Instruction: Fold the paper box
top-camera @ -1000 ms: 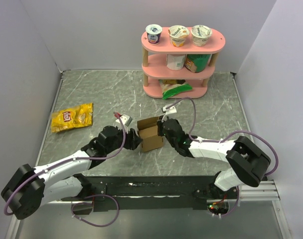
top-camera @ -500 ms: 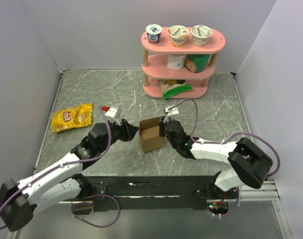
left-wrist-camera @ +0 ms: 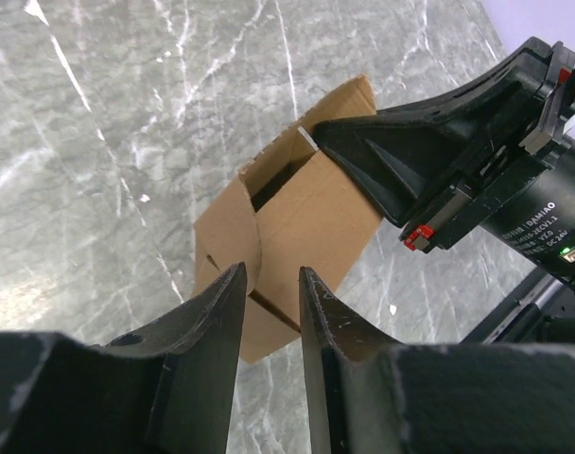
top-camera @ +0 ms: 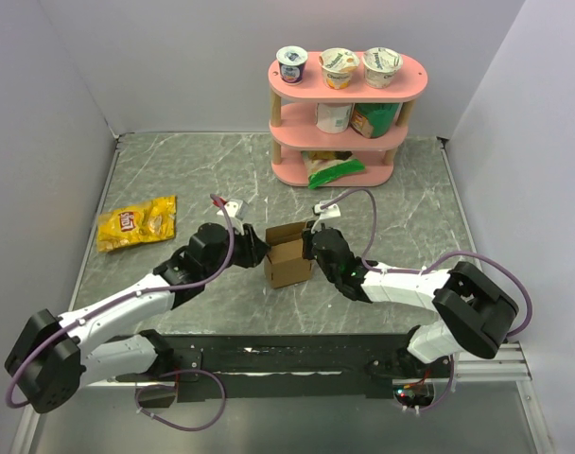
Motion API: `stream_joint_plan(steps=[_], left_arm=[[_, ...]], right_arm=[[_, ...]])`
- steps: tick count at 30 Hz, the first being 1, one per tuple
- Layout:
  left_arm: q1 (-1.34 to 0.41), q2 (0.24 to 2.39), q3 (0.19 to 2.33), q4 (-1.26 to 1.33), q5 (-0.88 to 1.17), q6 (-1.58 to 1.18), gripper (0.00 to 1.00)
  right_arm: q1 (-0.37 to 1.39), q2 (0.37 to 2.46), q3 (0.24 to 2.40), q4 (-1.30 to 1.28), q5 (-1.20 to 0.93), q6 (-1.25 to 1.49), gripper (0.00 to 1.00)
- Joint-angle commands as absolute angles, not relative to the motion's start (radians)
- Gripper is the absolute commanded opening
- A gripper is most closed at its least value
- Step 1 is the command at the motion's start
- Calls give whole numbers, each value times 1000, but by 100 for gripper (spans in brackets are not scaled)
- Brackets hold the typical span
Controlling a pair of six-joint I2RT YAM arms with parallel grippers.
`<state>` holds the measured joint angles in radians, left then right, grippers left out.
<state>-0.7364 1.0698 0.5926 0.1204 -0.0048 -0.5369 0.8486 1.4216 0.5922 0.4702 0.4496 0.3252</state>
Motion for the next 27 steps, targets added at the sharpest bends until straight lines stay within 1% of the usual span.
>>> stream_joint_plan(steps=[1, 21, 27], left_arm=[[-736, 1095, 594, 201, 35, -561, 35], [-736, 1144, 502, 348, 121, -607, 32], [-738, 1076, 457, 313, 97, -586, 34]], right_arm=[[859, 1425, 568, 362, 449, 339, 0], [859, 1433, 552, 396, 449, 334, 0], [859, 1424, 499, 469, 446, 328, 0]])
